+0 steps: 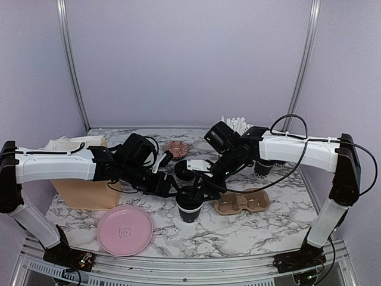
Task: Pack the takeout coffee
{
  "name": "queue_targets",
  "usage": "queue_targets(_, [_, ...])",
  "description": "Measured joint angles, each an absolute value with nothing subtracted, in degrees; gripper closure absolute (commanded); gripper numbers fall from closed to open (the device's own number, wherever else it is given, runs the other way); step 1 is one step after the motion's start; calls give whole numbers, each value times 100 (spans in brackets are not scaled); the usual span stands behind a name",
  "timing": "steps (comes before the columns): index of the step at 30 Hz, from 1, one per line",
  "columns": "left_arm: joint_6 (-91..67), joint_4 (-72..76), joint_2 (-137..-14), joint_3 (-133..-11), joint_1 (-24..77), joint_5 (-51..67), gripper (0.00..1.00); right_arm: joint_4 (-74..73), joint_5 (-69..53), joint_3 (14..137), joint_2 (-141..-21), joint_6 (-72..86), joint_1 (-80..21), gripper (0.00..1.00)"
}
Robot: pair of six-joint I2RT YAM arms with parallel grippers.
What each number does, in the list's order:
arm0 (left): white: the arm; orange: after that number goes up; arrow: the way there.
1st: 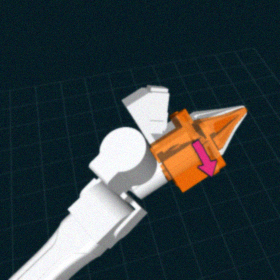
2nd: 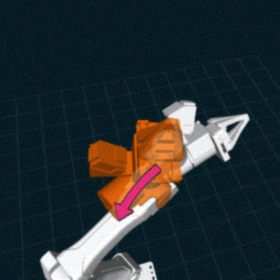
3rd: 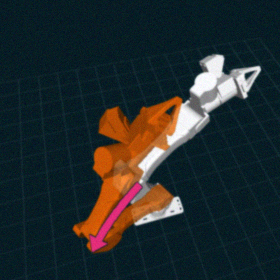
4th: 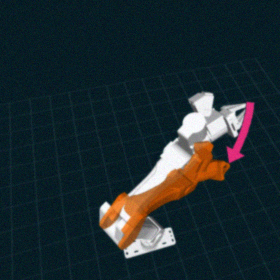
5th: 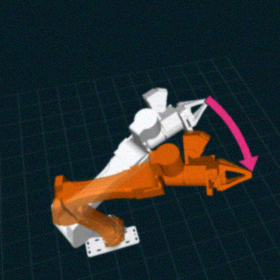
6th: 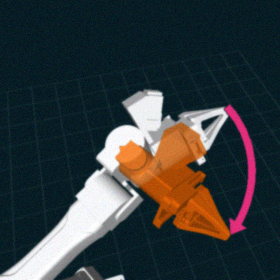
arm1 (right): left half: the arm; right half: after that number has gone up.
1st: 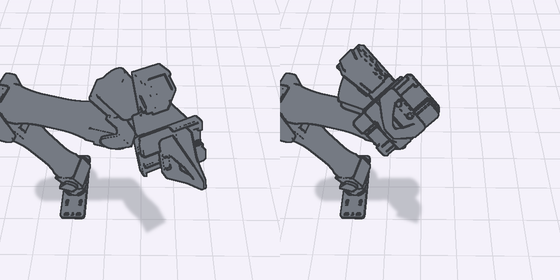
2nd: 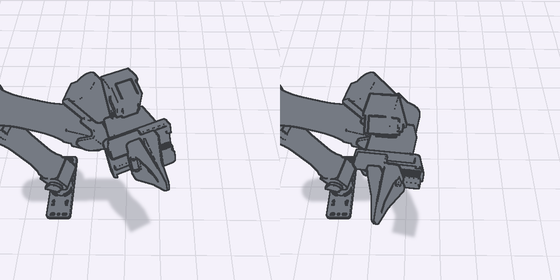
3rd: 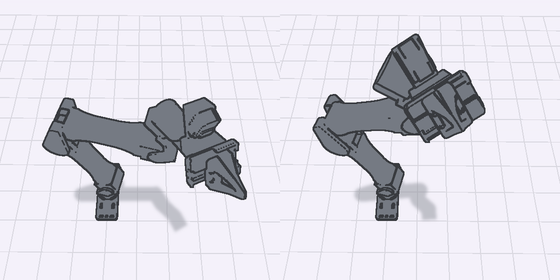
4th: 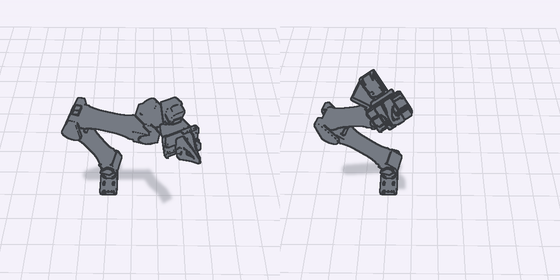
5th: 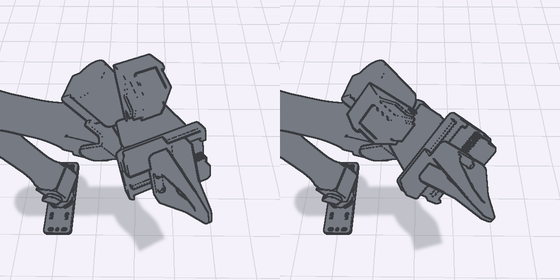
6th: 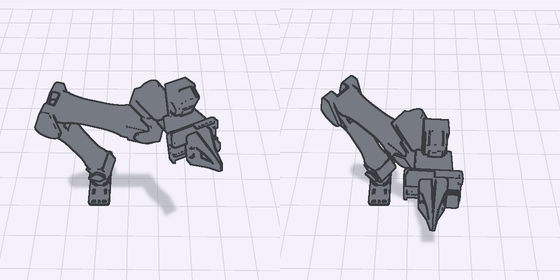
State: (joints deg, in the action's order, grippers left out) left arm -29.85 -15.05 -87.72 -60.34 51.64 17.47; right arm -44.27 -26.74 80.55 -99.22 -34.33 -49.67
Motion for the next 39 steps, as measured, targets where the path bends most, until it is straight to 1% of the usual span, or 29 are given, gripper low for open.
queue_targets(14, [-3026, -1476, -8772, -5992, 5164, 1745, 28, -4587, -2692, 8053, -9920, -3564, -5041, 31])
queue_targets(16, [-3046, -1476, -8772, -5992, 5164, 1745, 28, -4604, -2676, 8044, -9909, -3588, -5046, 30])
queue_targets(22, [-3063, -1441, -8812, -6001, 5164, 1747, 28, -4654, -2644, 7981, -9784, -3625, -5052, 22])
queue_targets(28, [-3063, -1391, -9039, -6239, 5164, 1728, 28, -4683, -2539, 7977, -9572, -3625, -5006, 19])
queue_targets(33, [-3065, -1350, -9190, -6567, 5164, 1653, 28, -4696, -2668, 7977, -9376, -3511, -4681, 22])
queue_targets(39, [-3114, -1286, -9382, -6742, 5162, 1741, 32, -4613, -2965, 7806, -9349, -3105, -4064, 27])
